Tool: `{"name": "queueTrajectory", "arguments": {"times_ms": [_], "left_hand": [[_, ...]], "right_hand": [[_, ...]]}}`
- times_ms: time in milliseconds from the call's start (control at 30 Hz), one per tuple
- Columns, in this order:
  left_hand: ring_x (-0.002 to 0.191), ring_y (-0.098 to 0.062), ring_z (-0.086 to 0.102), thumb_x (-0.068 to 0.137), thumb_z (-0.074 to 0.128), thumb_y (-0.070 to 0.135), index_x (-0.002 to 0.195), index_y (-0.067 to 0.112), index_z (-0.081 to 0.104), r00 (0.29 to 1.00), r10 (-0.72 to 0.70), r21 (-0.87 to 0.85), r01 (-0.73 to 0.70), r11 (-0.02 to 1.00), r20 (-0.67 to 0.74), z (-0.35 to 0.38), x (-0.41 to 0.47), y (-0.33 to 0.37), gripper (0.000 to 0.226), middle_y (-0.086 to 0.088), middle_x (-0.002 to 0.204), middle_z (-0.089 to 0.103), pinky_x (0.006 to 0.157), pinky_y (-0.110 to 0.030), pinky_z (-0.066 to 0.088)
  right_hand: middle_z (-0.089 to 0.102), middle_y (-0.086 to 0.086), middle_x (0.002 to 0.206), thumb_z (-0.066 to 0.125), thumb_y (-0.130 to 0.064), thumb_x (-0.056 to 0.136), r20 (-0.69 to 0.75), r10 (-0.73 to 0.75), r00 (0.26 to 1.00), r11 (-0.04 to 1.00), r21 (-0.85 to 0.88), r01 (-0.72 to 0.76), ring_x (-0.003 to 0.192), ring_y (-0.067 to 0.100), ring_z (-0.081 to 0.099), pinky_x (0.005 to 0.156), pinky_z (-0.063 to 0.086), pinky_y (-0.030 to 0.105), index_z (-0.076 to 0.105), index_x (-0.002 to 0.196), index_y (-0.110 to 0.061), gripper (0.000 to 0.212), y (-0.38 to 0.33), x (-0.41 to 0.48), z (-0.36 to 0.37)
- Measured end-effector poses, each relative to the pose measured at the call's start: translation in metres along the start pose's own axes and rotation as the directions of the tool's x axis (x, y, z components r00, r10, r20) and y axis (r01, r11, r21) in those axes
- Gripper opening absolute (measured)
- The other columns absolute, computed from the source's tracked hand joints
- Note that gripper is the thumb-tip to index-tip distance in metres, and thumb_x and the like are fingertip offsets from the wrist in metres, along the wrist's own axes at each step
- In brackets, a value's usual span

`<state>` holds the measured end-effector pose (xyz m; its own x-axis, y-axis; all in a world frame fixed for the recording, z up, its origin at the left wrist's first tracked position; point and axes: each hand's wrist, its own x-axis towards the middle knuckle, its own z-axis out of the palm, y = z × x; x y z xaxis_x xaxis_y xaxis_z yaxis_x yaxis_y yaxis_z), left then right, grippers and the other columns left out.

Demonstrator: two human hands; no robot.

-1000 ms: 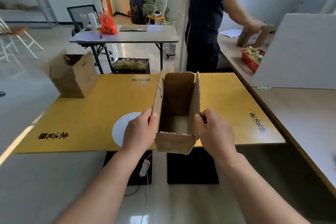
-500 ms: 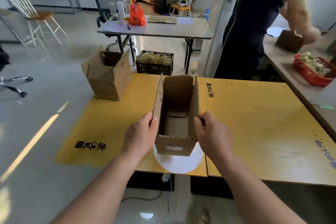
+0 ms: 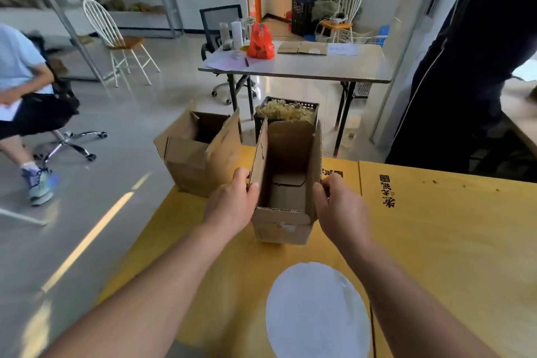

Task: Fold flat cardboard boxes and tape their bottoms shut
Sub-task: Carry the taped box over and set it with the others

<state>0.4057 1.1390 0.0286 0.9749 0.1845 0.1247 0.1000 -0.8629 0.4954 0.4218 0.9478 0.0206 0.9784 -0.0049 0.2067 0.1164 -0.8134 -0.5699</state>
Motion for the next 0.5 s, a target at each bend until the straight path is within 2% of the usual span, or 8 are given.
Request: {"name": "queueTrajectory", "arguments": {"times_ms": [100,133,200,233,300,400,500], "left_hand": [[0.07,-0.024,0.055,0.102,0.034,0.034,0.127,0.015,0.043,0.999,0.033,0.095,-0.033,0.995,-0.005,0.0,0.024,-0.002,0.032,-0.002,0.081,0.06,0.056,-0.03,0.042],[0.076,-0.025,0.059,0.102,0.033,0.034,0.128,0.015,0.043,0.999,0.051,0.126,-0.051,0.991,-0.002,0.001,0.032,-0.003,0.033,-0.003,0.086,0.064,0.063,-0.031,0.045],[0.101,-0.026,0.059,0.102,0.034,0.035,0.127,0.016,0.048,0.996,0.087,0.191,-0.081,0.978,-0.023,0.0,0.053,-0.01,0.035,-0.007,0.107,0.067,0.09,-0.036,0.041],[0.116,-0.025,0.053,0.101,0.035,0.035,0.129,0.017,0.051,0.994,0.099,0.217,-0.088,0.972,-0.038,-0.001,0.065,-0.016,0.037,-0.007,0.121,0.064,0.102,-0.039,0.034],[0.138,-0.024,0.032,0.101,0.036,0.037,0.133,0.02,0.052,0.994,0.102,0.246,-0.088,0.965,-0.046,-0.006,0.09,-0.027,0.04,-0.005,0.145,0.046,0.114,-0.044,0.017],[0.146,-0.027,0.014,0.1,0.035,0.041,0.138,0.027,0.048,0.997,0.071,0.258,-0.067,0.964,-0.005,-0.014,0.128,-0.044,0.042,-0.008,0.157,0.024,0.117,-0.05,0.005],[0.144,-0.03,0.018,0.1,0.032,0.043,0.143,0.03,0.041,0.998,0.026,0.299,-0.039,0.953,0.049,-0.021,0.159,-0.059,0.045,-0.01,0.156,0.025,0.117,-0.049,0.009]], "right_hand": [[0.059,0.002,0.068,0.042,-0.034,0.099,0.01,-0.017,1.0,1.0,-0.009,0.017,0.058,0.019,0.053,0.047,0.04,0.032,0.051,0.092,-0.015,0.022,-0.01,0.026,0.009],[0.061,0.004,0.071,0.041,-0.034,0.099,0.014,-0.016,1.0,1.0,-0.018,0.016,0.061,0.023,0.056,0.052,0.046,0.035,0.051,0.093,-0.014,0.023,-0.013,0.034,0.012],[0.062,0.006,0.074,0.04,-0.035,0.099,0.021,0.002,1.0,0.999,-0.044,-0.001,0.066,0.026,0.058,0.06,0.051,0.04,0.052,0.094,-0.014,0.025,-0.02,0.051,0.02],[0.062,0.006,0.075,0.039,-0.036,0.099,0.022,0.013,1.0,0.998,-0.056,-0.012,0.067,0.026,0.058,0.061,0.051,0.04,0.052,0.094,-0.014,0.025,-0.024,0.06,0.025],[0.06,0.004,0.072,0.038,-0.036,0.099,0.014,0.032,0.999,0.997,-0.068,-0.031,0.066,0.026,0.057,0.059,0.051,0.04,0.051,0.093,-0.015,0.025,-0.034,0.079,0.035],[0.057,0.002,0.069,0.039,-0.034,0.099,-0.017,0.038,0.999,0.996,-0.078,-0.039,0.064,0.026,0.056,0.058,0.05,0.04,0.05,0.092,-0.015,0.022,-0.052,0.107,0.051],[0.06,0.005,0.074,0.039,-0.034,0.099,-0.02,0.086,0.996,0.993,-0.074,-0.088,0.067,0.027,0.059,0.063,0.054,0.044,0.05,0.093,-0.016,0.022,-0.066,0.13,0.07]]}}
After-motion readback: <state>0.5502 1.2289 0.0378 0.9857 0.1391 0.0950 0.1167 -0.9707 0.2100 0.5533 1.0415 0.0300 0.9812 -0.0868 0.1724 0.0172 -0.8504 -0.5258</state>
